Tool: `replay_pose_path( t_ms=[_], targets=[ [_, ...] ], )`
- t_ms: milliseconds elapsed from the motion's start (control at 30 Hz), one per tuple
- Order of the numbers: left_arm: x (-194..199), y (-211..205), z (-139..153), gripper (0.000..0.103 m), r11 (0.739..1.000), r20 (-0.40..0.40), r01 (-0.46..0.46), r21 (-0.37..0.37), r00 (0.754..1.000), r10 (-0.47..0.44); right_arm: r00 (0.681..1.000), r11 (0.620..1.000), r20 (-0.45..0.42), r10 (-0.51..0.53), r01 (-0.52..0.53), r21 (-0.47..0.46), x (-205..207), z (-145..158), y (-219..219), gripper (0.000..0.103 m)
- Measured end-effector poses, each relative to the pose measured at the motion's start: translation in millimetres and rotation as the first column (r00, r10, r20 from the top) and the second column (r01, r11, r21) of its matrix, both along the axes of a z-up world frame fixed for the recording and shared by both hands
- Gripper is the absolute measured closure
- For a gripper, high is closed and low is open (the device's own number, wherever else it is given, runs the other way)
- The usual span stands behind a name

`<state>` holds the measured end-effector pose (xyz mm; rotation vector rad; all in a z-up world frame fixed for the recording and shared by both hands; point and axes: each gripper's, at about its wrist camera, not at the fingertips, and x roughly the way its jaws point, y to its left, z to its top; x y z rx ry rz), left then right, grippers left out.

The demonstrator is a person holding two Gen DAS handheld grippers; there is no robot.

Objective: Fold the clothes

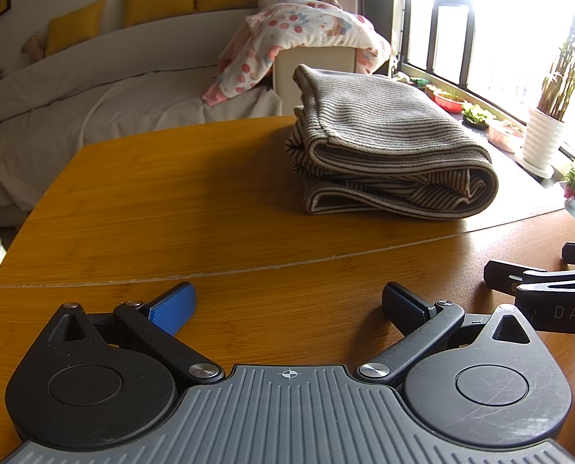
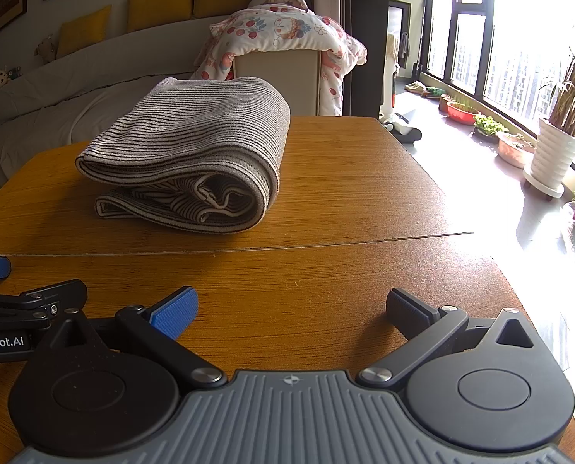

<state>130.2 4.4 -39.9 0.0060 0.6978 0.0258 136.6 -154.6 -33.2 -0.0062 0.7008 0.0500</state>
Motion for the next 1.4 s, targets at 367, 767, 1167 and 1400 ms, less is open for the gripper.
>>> replay_pose_path(
  t_ms=[367, 767, 1167, 1400],
  targets=[
    [-0.3, 0.1, 0.0, 0.0, 1.0, 0.0, 0.0, 0.0, 1.0, 0.0, 1.0, 1.0, 0.0, 0.0, 0.0, 0.0, 0.0, 0.0, 0.3, 0.0],
    [-0.3, -0.1, -0.3, 0.0, 1.0, 0.001, 0.0, 0.0, 1.0, 0.0, 1.0, 1.0, 0.0, 0.0, 0.0, -0.001, 0.3, -0.2, 0.5, 0.0],
    [-0.3, -0.3, -0.3, 0.0, 1.0, 0.001, 0.0, 0.0, 1.0, 0.0, 1.0, 1.0, 0.0, 0.0, 0.0, -0.001, 0.4, -0.2, 0.5, 0.0],
    [2.9, -2.4, -0.4, 0.0, 1.0, -0.001, -0.012, -0.001, 1.0, 0.012, 1.0, 1.0, 0.0, 0.0, 0.0, -0.001, 0.3, -0.1, 0.5, 0.0]
  ],
)
